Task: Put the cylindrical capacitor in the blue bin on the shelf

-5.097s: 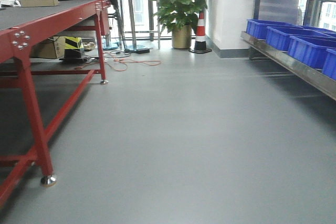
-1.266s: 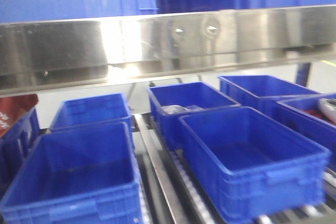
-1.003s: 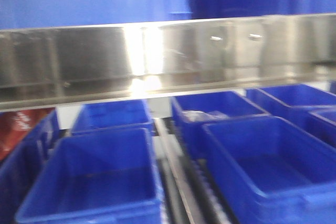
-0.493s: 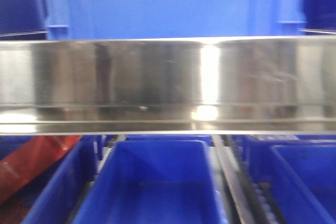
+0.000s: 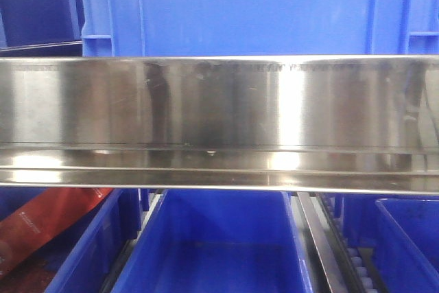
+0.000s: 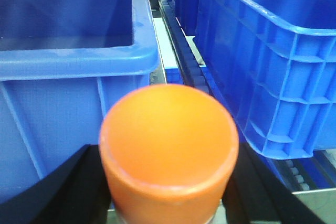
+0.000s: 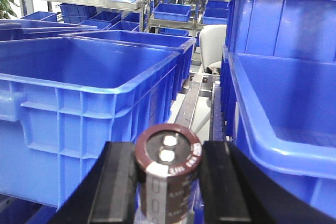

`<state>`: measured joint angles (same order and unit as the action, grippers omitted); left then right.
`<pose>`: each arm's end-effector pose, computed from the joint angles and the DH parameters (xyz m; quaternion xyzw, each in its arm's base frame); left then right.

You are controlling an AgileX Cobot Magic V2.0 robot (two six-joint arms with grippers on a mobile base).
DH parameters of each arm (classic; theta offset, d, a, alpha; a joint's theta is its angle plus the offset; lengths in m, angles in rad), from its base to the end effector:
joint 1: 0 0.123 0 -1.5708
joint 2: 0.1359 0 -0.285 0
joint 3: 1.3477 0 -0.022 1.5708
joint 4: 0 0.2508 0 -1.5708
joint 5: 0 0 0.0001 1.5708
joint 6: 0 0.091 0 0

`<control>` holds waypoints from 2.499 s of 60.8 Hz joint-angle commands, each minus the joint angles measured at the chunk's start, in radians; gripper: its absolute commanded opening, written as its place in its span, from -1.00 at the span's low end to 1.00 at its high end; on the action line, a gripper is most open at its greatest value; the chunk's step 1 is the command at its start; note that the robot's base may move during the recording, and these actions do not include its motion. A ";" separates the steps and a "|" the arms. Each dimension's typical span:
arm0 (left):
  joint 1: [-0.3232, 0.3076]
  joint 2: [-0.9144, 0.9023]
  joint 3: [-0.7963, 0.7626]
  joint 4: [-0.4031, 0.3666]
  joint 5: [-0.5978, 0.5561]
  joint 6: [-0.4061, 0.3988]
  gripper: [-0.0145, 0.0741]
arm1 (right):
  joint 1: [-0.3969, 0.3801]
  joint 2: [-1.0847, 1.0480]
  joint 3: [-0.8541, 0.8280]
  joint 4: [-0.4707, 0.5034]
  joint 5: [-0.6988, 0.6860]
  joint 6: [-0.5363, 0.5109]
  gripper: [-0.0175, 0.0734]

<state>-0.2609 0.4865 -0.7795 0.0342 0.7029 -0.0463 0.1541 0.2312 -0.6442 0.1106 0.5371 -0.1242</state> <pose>0.0773 -0.0185 0.3737 0.0910 0.8063 -0.0730 0.5799 0.0331 0.0104 0.3617 -0.0853 0.7140 0.0637 0.6920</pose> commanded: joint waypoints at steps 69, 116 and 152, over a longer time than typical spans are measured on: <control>-0.320 0.456 -0.492 0.006 -0.057 0.122 -0.92 | 0.001 -0.003 -0.002 -0.004 -0.043 -0.007 -0.86; -0.473 1.277 -1.148 0.024 0.148 0.122 -0.19 | 0.001 -0.003 -0.002 -0.004 -0.041 -0.007 -0.86; -0.471 1.091 -1.155 0.026 0.305 0.106 -0.58 | 0.001 -0.003 -0.002 -0.002 -0.043 -0.007 -0.86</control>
<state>-0.7282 1.6538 -1.9218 0.0626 0.9746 0.0732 0.1541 0.2312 -0.6442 0.1106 0.5288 -0.1242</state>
